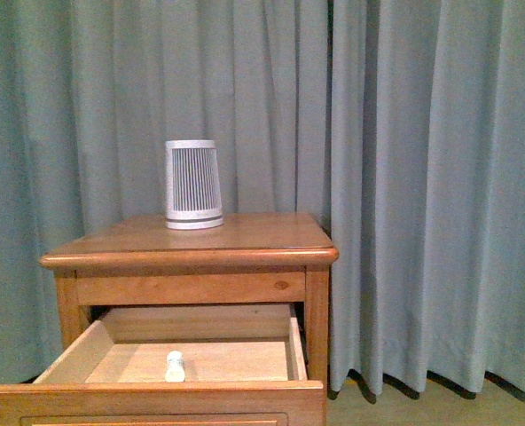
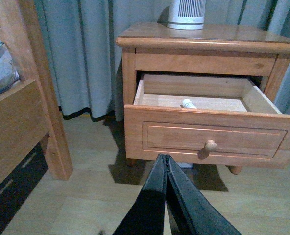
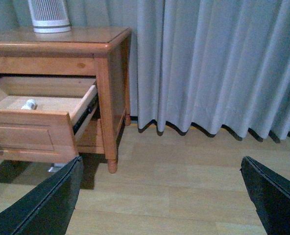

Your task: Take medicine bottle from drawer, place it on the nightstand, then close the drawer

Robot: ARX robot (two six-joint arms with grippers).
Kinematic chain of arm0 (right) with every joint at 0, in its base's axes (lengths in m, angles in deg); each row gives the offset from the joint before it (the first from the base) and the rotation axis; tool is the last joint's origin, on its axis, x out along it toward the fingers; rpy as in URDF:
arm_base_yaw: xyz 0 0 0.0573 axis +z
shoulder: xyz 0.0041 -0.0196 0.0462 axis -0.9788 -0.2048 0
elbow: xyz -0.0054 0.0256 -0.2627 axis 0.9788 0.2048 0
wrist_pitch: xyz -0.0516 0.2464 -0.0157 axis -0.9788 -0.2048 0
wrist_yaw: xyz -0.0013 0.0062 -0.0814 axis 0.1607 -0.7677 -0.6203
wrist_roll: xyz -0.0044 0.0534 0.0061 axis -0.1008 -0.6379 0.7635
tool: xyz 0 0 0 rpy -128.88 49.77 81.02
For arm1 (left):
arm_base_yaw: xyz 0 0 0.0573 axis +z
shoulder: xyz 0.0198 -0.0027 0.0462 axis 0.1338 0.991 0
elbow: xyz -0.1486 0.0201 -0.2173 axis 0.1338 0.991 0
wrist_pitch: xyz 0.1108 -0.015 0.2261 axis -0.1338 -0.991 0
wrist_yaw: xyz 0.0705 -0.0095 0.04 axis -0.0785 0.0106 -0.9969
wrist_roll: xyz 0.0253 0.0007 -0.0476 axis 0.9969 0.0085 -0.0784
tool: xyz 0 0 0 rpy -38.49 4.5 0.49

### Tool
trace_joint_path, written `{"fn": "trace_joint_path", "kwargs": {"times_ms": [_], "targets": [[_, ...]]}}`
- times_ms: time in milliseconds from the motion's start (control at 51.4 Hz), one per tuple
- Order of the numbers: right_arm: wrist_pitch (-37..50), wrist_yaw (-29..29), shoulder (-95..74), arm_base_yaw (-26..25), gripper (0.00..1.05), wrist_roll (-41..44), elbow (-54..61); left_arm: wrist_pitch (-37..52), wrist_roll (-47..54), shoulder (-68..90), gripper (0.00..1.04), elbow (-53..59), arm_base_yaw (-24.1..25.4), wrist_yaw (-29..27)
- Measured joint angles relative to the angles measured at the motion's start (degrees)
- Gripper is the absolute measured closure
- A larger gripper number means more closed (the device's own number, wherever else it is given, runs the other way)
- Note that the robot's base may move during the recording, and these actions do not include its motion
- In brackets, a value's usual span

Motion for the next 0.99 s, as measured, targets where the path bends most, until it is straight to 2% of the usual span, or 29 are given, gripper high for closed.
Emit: {"fn": "trace_joint_path", "kwargs": {"times_ms": [136,195,389,565,857,876,935,993], "targets": [[0.0,0.0,0.0,0.0,0.07,0.0,0.0,0.0,0.0,0.0,1.02,0.0,0.0,0.0],[0.0,0.0,0.0,0.0,0.07,0.0,0.0,0.0,0.0,0.0,0.90,0.0,0.0,0.0],[0.0,-0.2,0.0,0.0,0.07,0.0,0.0,0.0,0.1,0.0,0.38,0.0,0.0,0.2],[0.0,-0.2,0.0,0.0,0.07,0.0,0.0,0.0,0.1,0.0,0.07,0.0,0.0,0.1],[0.0,0.3,0.0,0.0,0.07,0.0,0.0,0.0,0.2,-0.1,0.07,0.0,0.0,-0.2],[0.0,-0.5,-0.1,0.1,0.07,0.0,0.0,0.0,0.2,-0.1,0.07,0.0,0.0,-0.2],[1.7,-8.5,-3.1,2.2,0.07,-0.8,-0.1,0.0,0.2,-0.1,0.07,0.0,0.0,-0.2],[6.6,-13.9,-9.7,1.4,0.07,-1.9,-0.9,0.0,0.2,-0.2,0.07,0.0,0.0,-0.2]]}}
